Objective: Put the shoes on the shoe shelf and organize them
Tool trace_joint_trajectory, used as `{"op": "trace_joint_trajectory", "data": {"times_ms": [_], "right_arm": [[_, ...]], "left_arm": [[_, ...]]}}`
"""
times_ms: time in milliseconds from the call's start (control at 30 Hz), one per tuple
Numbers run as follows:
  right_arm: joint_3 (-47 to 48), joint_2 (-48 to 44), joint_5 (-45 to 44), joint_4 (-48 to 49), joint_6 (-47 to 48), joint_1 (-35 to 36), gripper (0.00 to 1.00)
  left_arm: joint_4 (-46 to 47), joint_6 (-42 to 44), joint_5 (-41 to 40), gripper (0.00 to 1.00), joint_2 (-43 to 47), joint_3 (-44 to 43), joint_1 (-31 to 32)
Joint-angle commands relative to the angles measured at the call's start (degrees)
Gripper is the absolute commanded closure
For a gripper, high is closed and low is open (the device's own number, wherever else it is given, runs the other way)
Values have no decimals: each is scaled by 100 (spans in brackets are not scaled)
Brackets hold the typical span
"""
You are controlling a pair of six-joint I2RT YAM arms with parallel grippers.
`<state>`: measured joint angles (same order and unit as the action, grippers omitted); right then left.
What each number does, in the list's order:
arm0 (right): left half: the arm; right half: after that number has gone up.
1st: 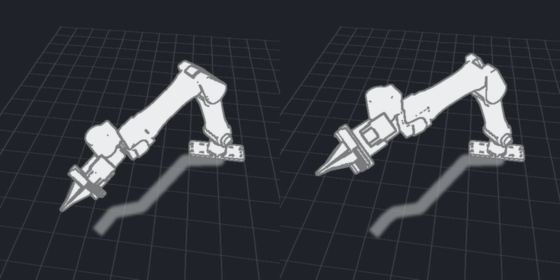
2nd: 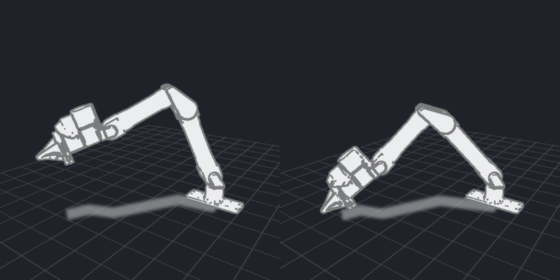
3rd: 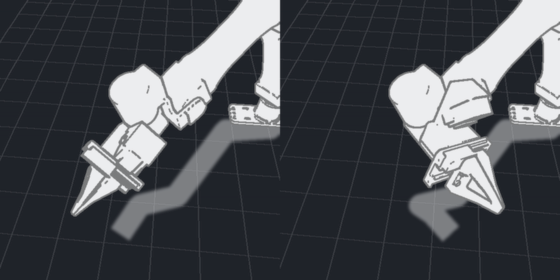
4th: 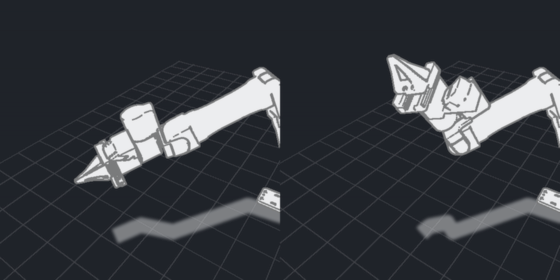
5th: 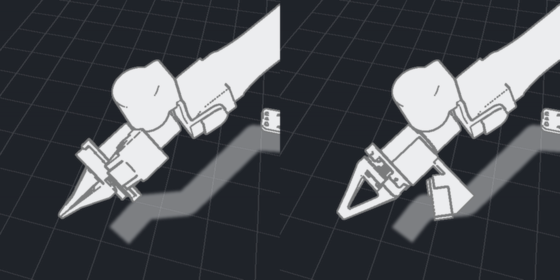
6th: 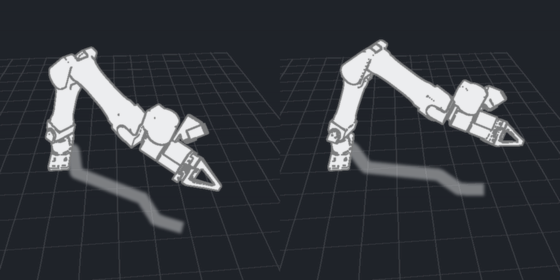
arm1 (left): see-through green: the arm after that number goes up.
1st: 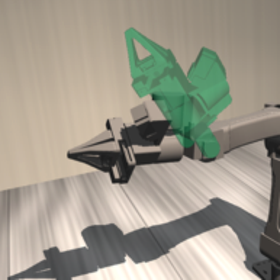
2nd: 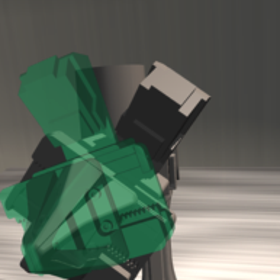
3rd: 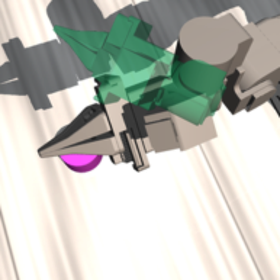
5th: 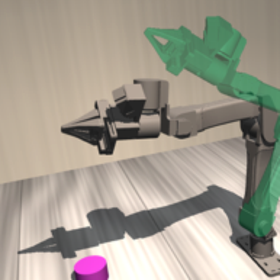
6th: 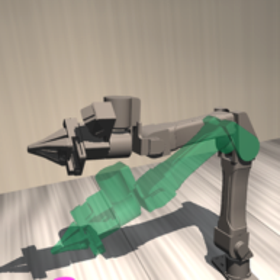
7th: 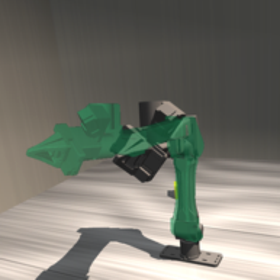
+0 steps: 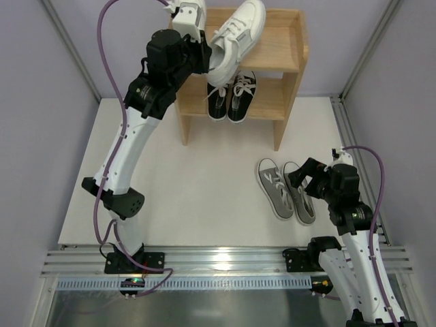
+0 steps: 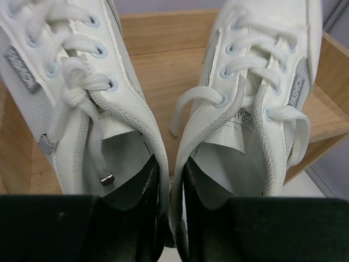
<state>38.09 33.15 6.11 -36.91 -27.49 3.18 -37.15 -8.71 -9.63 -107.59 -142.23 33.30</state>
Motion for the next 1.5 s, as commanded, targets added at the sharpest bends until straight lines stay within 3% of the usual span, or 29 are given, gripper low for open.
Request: {"op": "trace_joint_trajectory", "data": {"times_ms": [0,33,133,300,467,567,600,767,833,1033,1133,1333,1467], "right_arm": [[138,16,-92,113,85,-10,2],[129,16,-101,113,94,-10,2],[120,34,-92,122,94,-10,2],[120,69,-48,157,77,-10,2],[138,34,-13,175,59,-10,2],[269,-1,-31,140,68,-10,2],[322,-19,-48,131,59,-10,2],[734,139,-198,297,-37,-10,2],[875,367,-163,534,-116,-10,2],[991,702,22,1773,-257,-10,2],[929,824,-22,2388,-187,7,2],[1297,1589,-171,2724,383,182,2],[1403,1985,-557,2977,1016,455,2]], "left_arm": [[1078,36,-101,69,45,-200,-122],[1113,27,-144,60,80,-156,-122],[1183,27,-302,48,168,-94,-122],[1201,10,-593,39,282,-59,-122],[1271,-122,-742,22,545,169,-122],[1481,-333,-856,2,1019,467,-113],[1569,-385,-996,0,1177,825,-113],[2201,-641,-1936,0,2572,2644,-96],[2535,-676,-2270,0,3066,3997,-104],[4143,-492,-2246,0,4649,7325,-113],[4891,-438,-2122,1,4993,8349,-113],[4409,-562,-1885,0,4344,8326,-113],[4576,-132,-1990,0,3887,8317,-113]]}}
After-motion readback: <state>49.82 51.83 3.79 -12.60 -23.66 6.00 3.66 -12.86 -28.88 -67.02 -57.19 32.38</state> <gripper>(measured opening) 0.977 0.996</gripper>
